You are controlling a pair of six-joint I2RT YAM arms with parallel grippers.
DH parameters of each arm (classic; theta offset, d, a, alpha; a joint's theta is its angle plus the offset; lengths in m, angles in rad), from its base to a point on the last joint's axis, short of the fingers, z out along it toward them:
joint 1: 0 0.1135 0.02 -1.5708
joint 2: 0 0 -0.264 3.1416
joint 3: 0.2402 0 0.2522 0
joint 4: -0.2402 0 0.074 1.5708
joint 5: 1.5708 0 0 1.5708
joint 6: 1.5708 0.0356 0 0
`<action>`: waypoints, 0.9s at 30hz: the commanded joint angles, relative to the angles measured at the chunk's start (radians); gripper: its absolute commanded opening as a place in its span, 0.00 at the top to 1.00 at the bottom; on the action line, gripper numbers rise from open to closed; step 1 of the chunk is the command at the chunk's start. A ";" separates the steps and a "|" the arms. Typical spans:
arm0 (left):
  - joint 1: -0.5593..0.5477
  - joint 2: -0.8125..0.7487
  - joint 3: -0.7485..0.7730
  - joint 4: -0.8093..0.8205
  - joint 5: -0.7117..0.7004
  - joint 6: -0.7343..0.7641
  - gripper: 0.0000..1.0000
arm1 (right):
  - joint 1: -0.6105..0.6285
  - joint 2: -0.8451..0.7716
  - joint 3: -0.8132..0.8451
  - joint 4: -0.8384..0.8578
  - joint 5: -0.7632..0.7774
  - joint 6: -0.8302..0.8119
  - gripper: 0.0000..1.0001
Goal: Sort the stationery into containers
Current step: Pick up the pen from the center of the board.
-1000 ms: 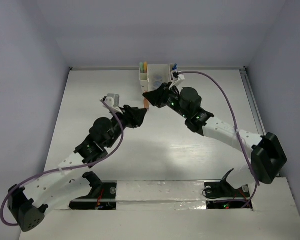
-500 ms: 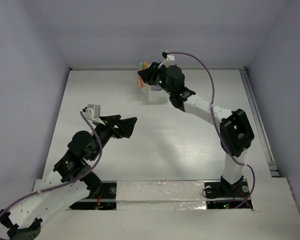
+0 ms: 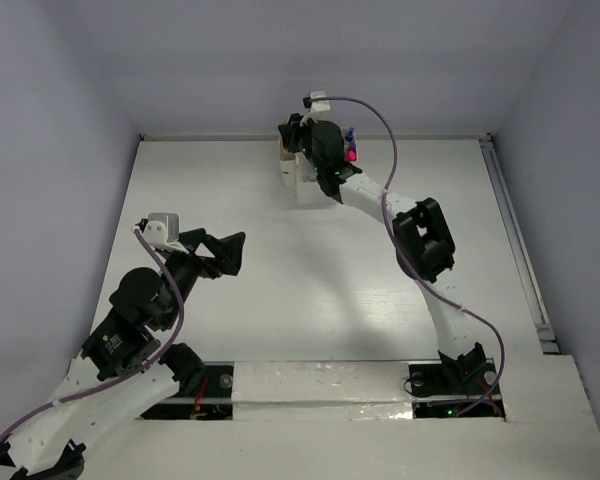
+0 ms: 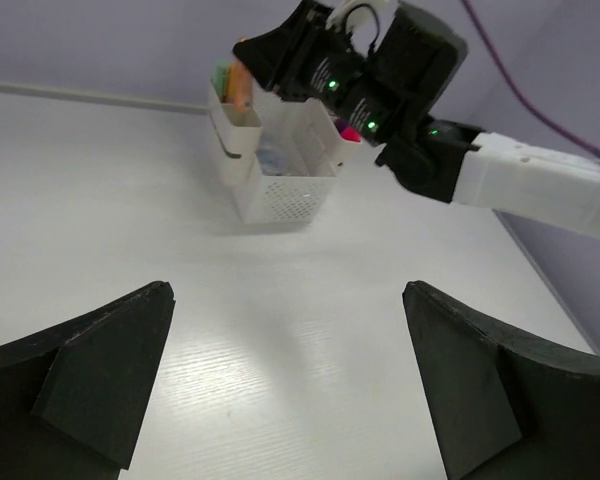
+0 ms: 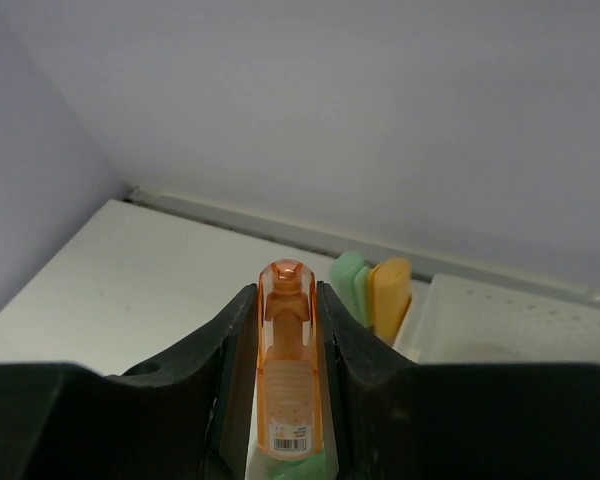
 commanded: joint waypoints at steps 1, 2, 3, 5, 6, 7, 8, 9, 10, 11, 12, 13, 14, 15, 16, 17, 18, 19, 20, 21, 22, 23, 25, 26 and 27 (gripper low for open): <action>0.034 -0.022 -0.017 0.014 -0.015 0.044 0.01 | -0.003 0.004 0.084 0.068 0.030 -0.112 1.00; 0.045 -0.023 -0.020 0.017 -0.006 0.046 0.01 | -0.003 0.008 0.084 0.073 0.032 -0.117 1.00; 0.057 -0.026 -0.023 0.022 0.021 0.049 0.01 | -0.003 0.014 0.082 0.074 0.033 -0.122 1.00; 0.098 -0.027 -0.026 0.034 0.051 0.052 0.01 | -0.003 0.018 0.072 0.077 0.030 -0.132 1.00; 0.115 -0.026 -0.028 0.037 0.063 0.053 0.01 | -0.003 0.020 0.064 0.086 0.028 -0.134 1.00; 0.146 -0.021 -0.029 0.042 0.092 0.053 0.01 | -0.003 0.018 0.052 0.094 0.025 -0.136 1.00; 0.161 -0.019 -0.031 0.045 0.109 0.055 0.01 | -0.003 0.017 0.030 0.105 0.022 -0.136 1.00; 0.177 -0.019 -0.033 0.048 0.138 0.056 0.01 | -0.003 0.015 0.021 0.108 0.021 -0.136 1.00; 0.189 -0.021 -0.036 0.055 0.152 0.056 0.01 | -0.003 0.015 0.015 0.110 0.018 -0.134 1.00; 0.209 -0.019 -0.036 0.059 0.163 0.056 0.01 | -0.003 0.018 0.007 0.111 0.015 -0.134 1.00; 0.209 -0.019 -0.037 0.062 0.172 0.056 0.01 | -0.003 0.020 0.007 0.107 0.004 -0.134 1.00; 0.221 -0.019 -0.037 0.063 0.184 0.056 0.01 | -0.003 0.023 0.007 0.103 0.001 -0.136 1.00; 0.230 -0.019 -0.037 0.065 0.187 0.056 0.01 | -0.003 0.023 0.003 0.103 -0.004 -0.134 1.00; 0.230 -0.019 -0.039 0.065 0.190 0.056 0.01 | -0.003 0.020 -0.004 0.103 -0.007 -0.134 1.00; 0.230 -0.018 -0.039 0.065 0.192 0.055 0.01 | -0.003 0.017 -0.013 0.108 -0.007 -0.133 1.00; 0.240 -0.018 -0.037 0.065 0.192 0.055 0.01 | -0.003 0.012 -0.023 0.122 -0.008 -0.131 1.00; 0.240 -0.019 -0.039 0.065 0.192 0.055 0.01 | -0.003 0.002 -0.034 0.125 -0.011 -0.129 1.00; 0.240 -0.019 -0.039 0.066 0.193 0.053 0.01 | -0.003 -0.005 -0.051 0.128 -0.014 -0.125 1.00; 0.250 -0.021 -0.039 0.066 0.195 0.053 0.01 | -0.003 -0.008 -0.059 0.129 -0.019 -0.122 1.00; 0.250 -0.021 -0.039 0.066 0.196 0.052 0.01 | -0.003 -0.015 -0.074 0.134 -0.027 -0.120 1.00; 0.250 -0.021 -0.039 0.065 0.198 0.052 0.01 | -0.003 -0.018 -0.080 0.137 -0.030 -0.116 1.00; 0.259 -0.021 -0.040 0.066 0.200 0.050 0.01 | -0.003 -0.022 -0.085 0.140 -0.030 -0.114 1.00; 0.260 -0.019 -0.040 0.066 0.203 0.052 0.01 | -0.003 -0.029 -0.105 0.139 -0.036 -0.105 0.97; 0.260 -0.021 -0.040 0.068 0.203 0.052 0.01 | -0.003 -0.035 -0.116 0.142 -0.041 -0.102 0.91; 0.260 -0.019 -0.040 0.068 0.203 0.052 0.01 | -0.003 -0.043 -0.128 0.157 -0.048 -0.099 0.85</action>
